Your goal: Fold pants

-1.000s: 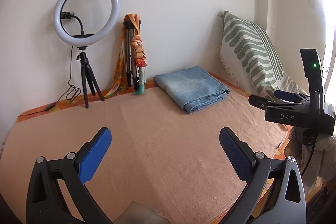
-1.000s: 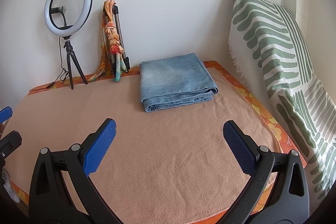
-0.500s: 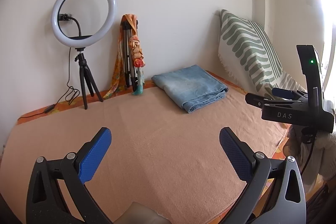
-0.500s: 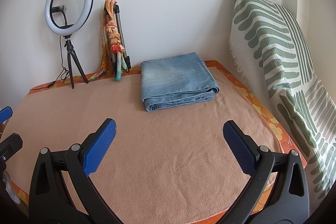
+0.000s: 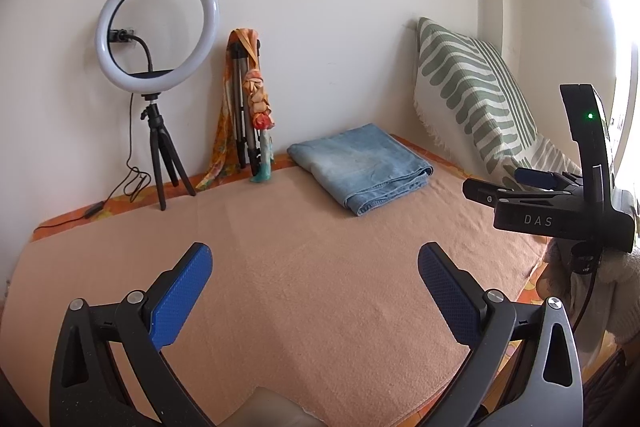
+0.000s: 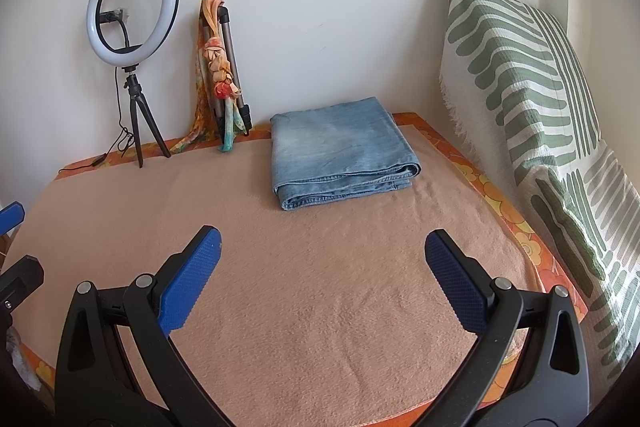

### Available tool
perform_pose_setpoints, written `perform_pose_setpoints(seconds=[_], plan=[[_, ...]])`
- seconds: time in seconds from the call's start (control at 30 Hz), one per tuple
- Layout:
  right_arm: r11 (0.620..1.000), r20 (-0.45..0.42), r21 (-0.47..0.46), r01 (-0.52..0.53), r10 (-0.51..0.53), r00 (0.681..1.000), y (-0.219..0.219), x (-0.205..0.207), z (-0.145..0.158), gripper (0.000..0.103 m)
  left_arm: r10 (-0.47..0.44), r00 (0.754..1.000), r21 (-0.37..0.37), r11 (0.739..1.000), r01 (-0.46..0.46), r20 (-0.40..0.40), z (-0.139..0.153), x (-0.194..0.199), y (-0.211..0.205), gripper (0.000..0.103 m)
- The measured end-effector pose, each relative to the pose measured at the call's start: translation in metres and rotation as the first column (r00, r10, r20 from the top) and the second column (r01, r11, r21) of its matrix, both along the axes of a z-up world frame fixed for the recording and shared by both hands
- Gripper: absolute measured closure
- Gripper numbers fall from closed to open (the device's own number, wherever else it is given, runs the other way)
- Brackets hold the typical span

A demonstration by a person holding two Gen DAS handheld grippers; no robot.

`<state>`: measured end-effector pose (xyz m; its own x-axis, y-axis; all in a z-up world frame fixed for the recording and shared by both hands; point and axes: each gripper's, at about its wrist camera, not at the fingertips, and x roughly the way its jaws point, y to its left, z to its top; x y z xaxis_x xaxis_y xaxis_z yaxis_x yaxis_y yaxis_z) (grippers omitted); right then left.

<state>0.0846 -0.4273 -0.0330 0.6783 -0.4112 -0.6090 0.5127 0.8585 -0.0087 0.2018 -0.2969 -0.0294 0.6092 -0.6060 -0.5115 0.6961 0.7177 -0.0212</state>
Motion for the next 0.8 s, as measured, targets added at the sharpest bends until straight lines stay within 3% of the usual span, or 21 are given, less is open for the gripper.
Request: perform_pose_setpoints(seconds=[0.8], plan=[[1.0, -0.004, 0.017, -0.01, 0.01, 1.0, 0.0026, 0.0011, -0.0017, 0.0, -0.014, 1.0, 0.013, 1.0, 0.014, 0.007, -0.0007, -0.0025, -0.0019, 0.001]])
